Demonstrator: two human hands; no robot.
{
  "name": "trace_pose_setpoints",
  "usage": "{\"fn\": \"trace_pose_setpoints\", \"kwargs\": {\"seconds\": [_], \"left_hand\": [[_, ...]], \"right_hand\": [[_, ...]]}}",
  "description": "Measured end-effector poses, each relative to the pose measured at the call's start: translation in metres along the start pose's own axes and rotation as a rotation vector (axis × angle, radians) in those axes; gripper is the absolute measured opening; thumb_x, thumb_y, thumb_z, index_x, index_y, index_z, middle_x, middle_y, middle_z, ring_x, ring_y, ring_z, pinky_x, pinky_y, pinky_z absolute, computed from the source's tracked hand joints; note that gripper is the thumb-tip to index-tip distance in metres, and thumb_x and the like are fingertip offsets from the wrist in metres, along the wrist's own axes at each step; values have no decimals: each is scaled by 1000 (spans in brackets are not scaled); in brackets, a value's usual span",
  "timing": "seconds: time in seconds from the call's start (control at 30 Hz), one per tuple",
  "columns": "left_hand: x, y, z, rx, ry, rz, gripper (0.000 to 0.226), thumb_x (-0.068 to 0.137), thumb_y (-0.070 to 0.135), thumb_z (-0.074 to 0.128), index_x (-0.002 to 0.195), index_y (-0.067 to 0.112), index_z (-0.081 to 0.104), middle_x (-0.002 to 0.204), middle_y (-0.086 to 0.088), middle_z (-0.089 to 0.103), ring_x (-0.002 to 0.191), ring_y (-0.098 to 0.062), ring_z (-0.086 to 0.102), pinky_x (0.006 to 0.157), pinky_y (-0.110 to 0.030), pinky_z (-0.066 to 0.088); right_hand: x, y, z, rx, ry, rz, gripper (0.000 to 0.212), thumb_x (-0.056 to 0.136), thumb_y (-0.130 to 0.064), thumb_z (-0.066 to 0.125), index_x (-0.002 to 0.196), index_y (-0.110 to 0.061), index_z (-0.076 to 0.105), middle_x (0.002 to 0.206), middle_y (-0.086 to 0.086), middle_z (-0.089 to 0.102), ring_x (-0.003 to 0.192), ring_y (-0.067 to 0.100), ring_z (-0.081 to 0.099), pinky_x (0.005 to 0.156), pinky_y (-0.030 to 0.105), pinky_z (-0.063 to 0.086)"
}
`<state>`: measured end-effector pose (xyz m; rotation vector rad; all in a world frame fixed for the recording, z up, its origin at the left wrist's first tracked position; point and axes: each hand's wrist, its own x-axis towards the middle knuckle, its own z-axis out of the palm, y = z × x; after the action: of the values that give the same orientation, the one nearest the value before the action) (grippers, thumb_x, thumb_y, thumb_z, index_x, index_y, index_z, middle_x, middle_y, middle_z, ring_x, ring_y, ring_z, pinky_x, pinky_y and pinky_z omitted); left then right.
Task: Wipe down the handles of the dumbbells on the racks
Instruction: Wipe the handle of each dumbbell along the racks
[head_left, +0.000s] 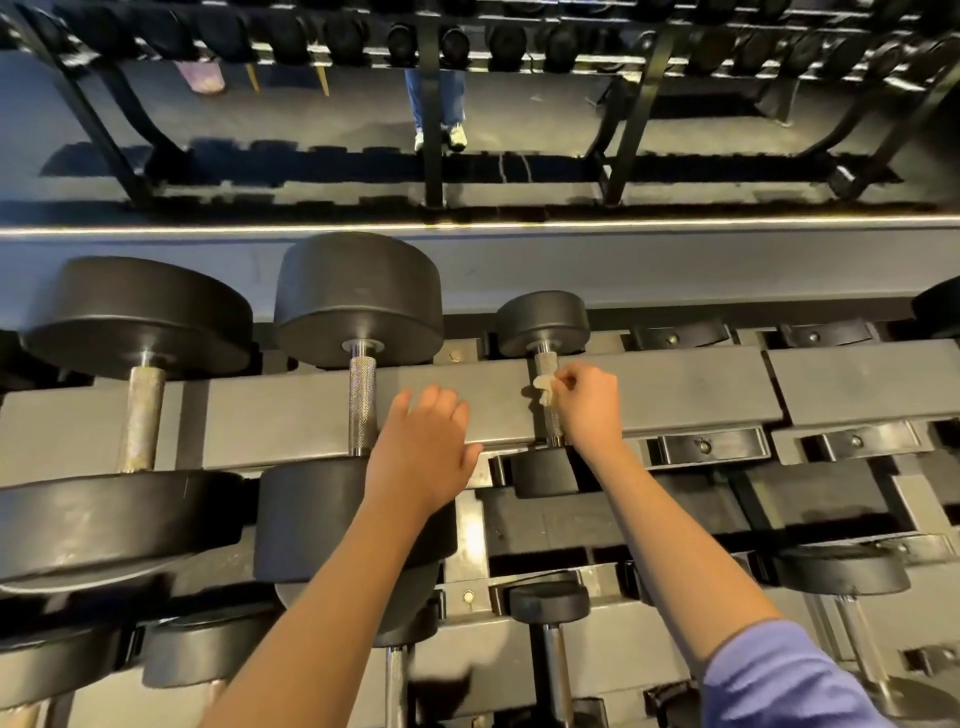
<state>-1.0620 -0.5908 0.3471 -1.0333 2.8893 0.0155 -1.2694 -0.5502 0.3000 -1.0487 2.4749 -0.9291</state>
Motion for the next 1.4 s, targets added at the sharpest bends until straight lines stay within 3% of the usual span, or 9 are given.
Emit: {"fn": "trace_pose_setpoints", "kwargs": {"seconds": [0.17,0.33,0.5,0.63,0.87,0.97,1.1,1.2,1.4], "left_hand": [[0,-1,-2,0,-17,-9,49,97,47,33,137,19,38,142,0,39,136,-20,29,113,-38,23],[-2,1,-5,32,-38,-20,50,97,45,31,138,17,37,143,-3,38,136,-22,30,112,-39,24],[-4,1,-9,26,-55,-38,55,97,45,30,142,15,36,146,-5,38,137,-24,30,113,-41,23],[-4,2,-10,26,-61,-55,55,97,44,33,142,13,39,147,-6,39,138,-25,30,114,-41,24],[-4,1,-8,36,-65,-80,56,95,44,36,140,13,43,145,-7,43,136,-25,36,111,-42,29],[-4,1,-7,40,-65,-80,56,96,44,35,143,14,39,147,-6,39,138,-25,32,113,-42,26],[-3,2,-6,40,-65,-82,56,97,45,32,145,15,35,150,-5,35,140,-24,28,114,-41,23],[-3,2,-6,42,-73,-87,56,97,45,33,143,14,37,149,-6,37,139,-25,30,113,-42,25],[-3,2,-2,47,-73,-97,56,96,46,33,142,14,39,147,-6,39,138,-25,31,113,-42,25]], "right_hand": [[5,1,3,62,29,-6,17,92,-9,55,99,-2,69,96,14,68,88,25,63,74,28,46],[-3,20,-8,-36,-167,-23,25,88,-12,66,110,-2,67,105,14,67,100,27,62,82,24,42],[13,9,-2,38,-30,-101,13,90,-5,57,91,-1,69,92,14,67,84,23,62,72,26,45],[27,0,5,101,46,-68,14,92,-7,56,88,0,67,92,15,64,82,22,60,68,23,39],[9,22,-3,56,-115,-9,21,86,-19,69,99,-2,68,90,8,67,85,22,61,72,26,43],[11,17,-3,54,-90,-3,15,87,-16,67,95,-4,67,84,3,61,78,17,56,73,29,46],[29,-3,2,134,44,-57,7,89,-9,62,88,-5,67,83,4,63,75,15,55,62,14,32],[36,-11,4,198,97,-17,9,89,-10,62,86,-4,67,80,4,61,74,17,56,58,8,32],[12,13,0,45,-48,21,16,88,-17,66,90,0,65,86,9,64,79,21,58,68,29,42]]}}
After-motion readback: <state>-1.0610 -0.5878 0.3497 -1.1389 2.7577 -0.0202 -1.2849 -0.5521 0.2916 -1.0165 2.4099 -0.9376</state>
